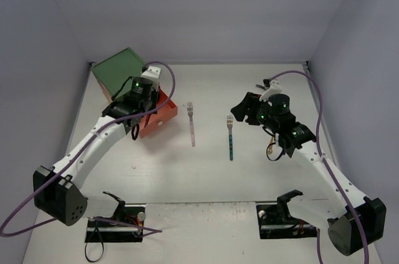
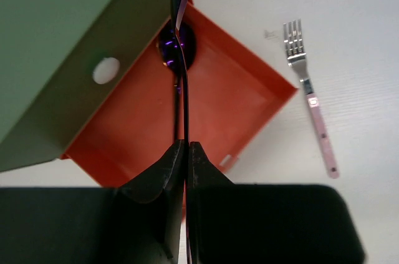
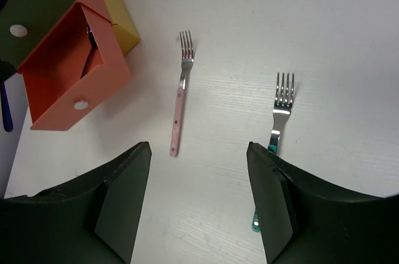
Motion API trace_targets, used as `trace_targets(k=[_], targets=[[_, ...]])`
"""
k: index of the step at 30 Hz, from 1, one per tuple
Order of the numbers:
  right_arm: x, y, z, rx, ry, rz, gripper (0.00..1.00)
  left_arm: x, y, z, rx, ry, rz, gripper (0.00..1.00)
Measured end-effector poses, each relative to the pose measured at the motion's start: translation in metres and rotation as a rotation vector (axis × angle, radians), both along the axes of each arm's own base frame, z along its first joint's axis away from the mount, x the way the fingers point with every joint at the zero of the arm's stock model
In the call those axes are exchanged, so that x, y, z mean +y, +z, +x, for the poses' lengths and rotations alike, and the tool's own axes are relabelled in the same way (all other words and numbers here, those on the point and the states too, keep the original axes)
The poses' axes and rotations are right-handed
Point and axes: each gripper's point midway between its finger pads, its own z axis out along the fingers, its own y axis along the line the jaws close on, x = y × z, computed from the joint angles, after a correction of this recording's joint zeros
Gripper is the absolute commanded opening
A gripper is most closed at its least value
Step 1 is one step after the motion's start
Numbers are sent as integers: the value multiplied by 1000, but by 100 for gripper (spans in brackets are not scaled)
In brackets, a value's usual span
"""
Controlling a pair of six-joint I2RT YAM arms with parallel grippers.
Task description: Sort the eating utensils into containers
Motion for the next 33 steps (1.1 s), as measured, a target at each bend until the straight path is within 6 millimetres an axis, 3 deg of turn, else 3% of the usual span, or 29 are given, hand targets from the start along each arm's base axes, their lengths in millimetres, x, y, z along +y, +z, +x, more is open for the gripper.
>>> trace_targets(k=[8, 18, 26, 33], targets=[[-3, -15, -6, 28, 16, -36, 61, 32, -34, 22, 98, -22, 72, 0], [-24, -26, -6, 45, -43, -61, 61, 32, -64, 18, 153, -48, 82, 1], [-39, -36, -3, 67, -94, -83, 60, 32, -71, 15, 166, -35, 74, 36], [-70, -48, 1, 114, -220, -126, 54, 31, -58, 13, 131, -30, 48, 44]])
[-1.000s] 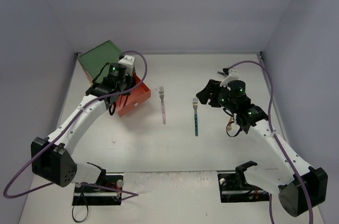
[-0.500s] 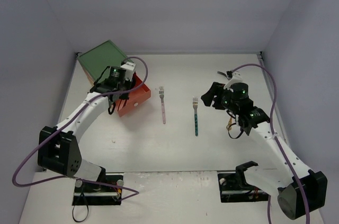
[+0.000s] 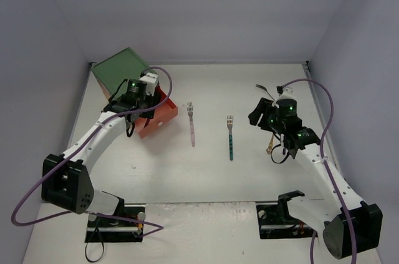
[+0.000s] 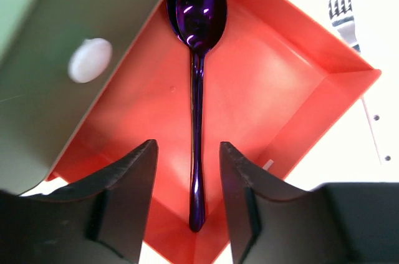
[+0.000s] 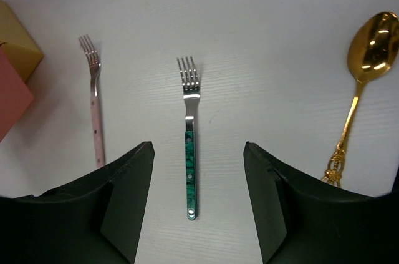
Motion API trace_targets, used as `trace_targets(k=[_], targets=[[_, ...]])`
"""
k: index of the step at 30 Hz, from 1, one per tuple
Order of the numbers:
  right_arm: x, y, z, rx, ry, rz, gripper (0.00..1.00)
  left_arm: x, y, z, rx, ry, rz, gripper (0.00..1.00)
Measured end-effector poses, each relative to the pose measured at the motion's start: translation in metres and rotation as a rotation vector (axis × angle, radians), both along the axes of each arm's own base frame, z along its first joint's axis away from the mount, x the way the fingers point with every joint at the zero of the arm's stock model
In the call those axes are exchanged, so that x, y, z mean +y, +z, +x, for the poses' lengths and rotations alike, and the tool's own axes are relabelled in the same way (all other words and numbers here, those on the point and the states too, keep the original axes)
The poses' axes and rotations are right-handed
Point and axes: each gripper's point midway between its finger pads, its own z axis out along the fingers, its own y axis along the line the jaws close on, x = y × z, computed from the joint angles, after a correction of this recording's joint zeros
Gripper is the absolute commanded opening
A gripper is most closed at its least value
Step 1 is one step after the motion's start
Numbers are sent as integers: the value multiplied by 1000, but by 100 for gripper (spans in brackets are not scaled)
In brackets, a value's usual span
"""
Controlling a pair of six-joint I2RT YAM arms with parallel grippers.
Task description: Sort the eating utensils into containers
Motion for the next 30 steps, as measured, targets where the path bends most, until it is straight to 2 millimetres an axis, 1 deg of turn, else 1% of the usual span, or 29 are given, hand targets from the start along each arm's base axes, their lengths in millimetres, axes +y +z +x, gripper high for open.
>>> trace_targets(k=[3, 5, 9, 11, 13, 16, 18, 21, 26, 30], targets=[[-19, -8, 3, 26, -80, -22, 52, 0, 15, -2, -38, -3, -19, 46], [-33, -19, 4, 58, -133, -42, 52, -1, 28, -5, -72, -8, -37, 49], [-60, -50, 3, 160, -225, -77, 50, -1, 57, -13, -159, -17, -78, 53], [-72, -65, 3, 212, -263, -90, 49, 0, 68, -18, -196, -20, -95, 54], [-83, -80, 3, 263, -299, -103, 47, 0, 75, -22, -215, -21, -103, 56], [-96, -100, 2, 335, -339, -124, 45, 0, 78, -23, -224, -21, -110, 63], [-102, -112, 3, 378, -353, -139, 43, 0, 77, -24, -221, -19, -111, 68], [-107, -124, 5, 424, -363, -151, 41, 1, 81, -25, -231, -19, -114, 71], [-110, -140, 20, 475, -368, -163, 32, 8, 97, -35, -288, -5, -119, 75], [-111, -155, 23, 516, -365, -172, 31, 16, 111, -41, -347, 22, -118, 75]])
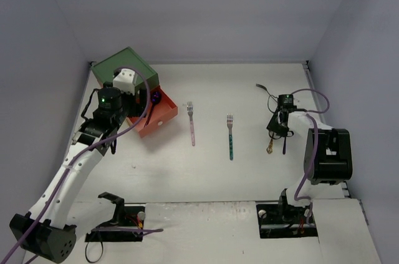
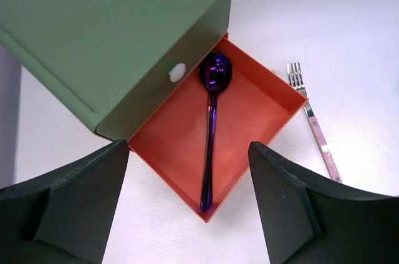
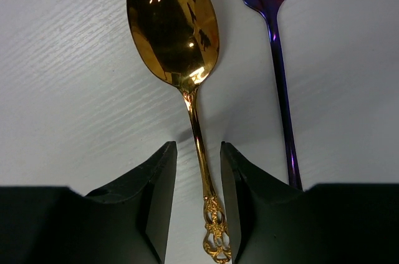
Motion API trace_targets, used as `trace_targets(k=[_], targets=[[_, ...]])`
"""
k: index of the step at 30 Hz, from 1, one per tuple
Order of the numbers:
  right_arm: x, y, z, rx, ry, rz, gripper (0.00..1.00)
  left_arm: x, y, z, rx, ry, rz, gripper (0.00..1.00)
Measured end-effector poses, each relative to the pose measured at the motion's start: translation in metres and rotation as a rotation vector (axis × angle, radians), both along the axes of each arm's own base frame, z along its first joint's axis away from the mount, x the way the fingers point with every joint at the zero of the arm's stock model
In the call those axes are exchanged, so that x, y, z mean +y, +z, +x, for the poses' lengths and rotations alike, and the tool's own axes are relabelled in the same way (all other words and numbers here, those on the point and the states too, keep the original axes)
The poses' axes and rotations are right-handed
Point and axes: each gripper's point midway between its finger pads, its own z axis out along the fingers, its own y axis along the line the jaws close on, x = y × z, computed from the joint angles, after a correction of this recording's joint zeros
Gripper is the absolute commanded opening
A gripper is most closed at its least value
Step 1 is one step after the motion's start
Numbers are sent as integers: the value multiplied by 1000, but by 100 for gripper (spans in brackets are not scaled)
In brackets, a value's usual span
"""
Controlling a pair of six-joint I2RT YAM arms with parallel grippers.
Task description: Sort the eating utensils into containers
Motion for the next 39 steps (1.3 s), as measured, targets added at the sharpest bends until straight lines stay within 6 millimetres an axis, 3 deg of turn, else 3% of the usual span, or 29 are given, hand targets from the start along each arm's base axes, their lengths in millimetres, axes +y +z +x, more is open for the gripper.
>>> trace_targets(k=[5, 12, 20, 24, 27, 30, 34, 39], targets=[[-1, -4, 7, 0, 0, -3, 26, 8, 8, -4, -40, 36, 2, 75], [-3, -7, 21, -17, -8, -16, 0, 11, 4, -4, -35, 49, 9, 75], [6, -5, 31, -49, 9, 21, 0, 5, 5, -7, -36, 17, -16, 75], [38, 8, 33, -83, 90, 77, 0, -13, 11, -15, -36, -54, -99, 75], [80, 46, 36, -184, 196, 130, 0, -39, 18, -28, -26, -139, -203, 75], [130, 103, 36, -353, 317, 219, 0, -74, 25, -48, -6, -242, -286, 75], [179, 168, 23, -533, 431, 343, 0, -122, 31, -77, 29, -376, -352, 75], [230, 217, -6, -650, 563, 469, 0, -183, 24, -107, 88, -507, -366, 75]])
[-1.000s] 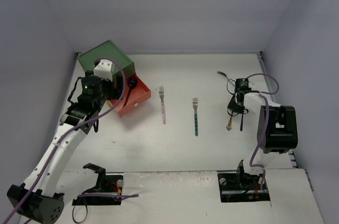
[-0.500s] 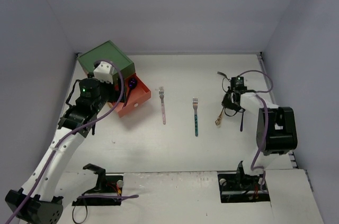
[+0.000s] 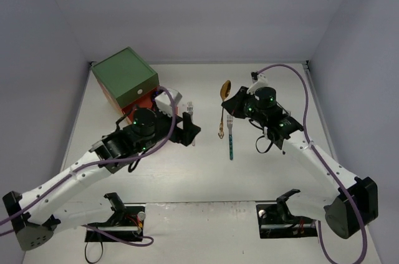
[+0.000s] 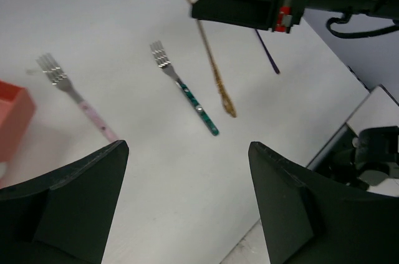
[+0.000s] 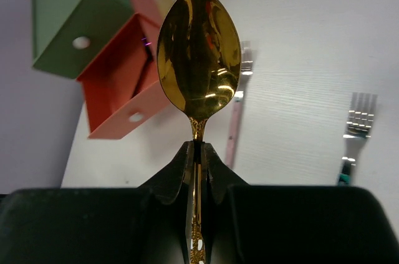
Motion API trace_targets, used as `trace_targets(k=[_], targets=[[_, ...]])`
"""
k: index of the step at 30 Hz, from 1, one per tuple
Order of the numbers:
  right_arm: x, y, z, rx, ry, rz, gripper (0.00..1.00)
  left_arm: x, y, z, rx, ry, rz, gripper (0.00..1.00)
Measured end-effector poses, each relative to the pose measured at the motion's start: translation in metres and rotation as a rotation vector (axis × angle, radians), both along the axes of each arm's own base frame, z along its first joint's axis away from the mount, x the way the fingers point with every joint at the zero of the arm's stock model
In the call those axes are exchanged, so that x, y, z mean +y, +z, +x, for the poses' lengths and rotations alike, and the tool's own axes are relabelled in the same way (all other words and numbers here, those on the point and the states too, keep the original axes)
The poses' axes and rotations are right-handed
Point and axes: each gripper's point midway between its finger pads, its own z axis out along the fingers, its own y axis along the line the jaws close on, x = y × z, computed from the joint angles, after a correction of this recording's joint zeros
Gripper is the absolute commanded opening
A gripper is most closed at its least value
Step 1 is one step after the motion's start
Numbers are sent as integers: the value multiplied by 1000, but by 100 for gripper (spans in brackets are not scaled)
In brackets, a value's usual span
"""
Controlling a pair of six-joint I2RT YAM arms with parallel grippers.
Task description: Sort the eating utensils into containers
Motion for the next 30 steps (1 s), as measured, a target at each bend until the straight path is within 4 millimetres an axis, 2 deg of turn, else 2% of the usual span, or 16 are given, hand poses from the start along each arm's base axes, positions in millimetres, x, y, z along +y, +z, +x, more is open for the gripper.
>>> trace_targets(k=[4, 7, 11, 14, 19, 24, 27, 29, 30], targets=[[29, 19, -22, -40, 90, 61, 0, -33, -14, -6, 16, -36, 36, 74], [39, 26, -31, -53, 121, 92, 0, -52, -23, -8, 23, -45, 71, 74], [47, 31, -40, -66, 144, 118, 0, -70, -30, -5, 30, -34, 97, 67], [49, 33, -44, -70, 152, 131, 0, -74, -36, 0, 36, -6, 109, 58], [52, 29, -47, -65, 158, 145, 0, -76, -45, 8, 50, 39, 117, 36], [52, 24, -49, -64, 158, 153, 3, -75, -50, 13, 60, 78, 122, 1], [51, 25, -47, -76, 147, 162, 10, -68, -54, 19, 62, 123, 137, 0], [49, 26, -47, -82, 139, 168, 26, -63, -56, 22, 63, 146, 146, 0], [49, 25, -47, -82, 140, 168, 30, -62, -57, 22, 62, 151, 148, 0]])
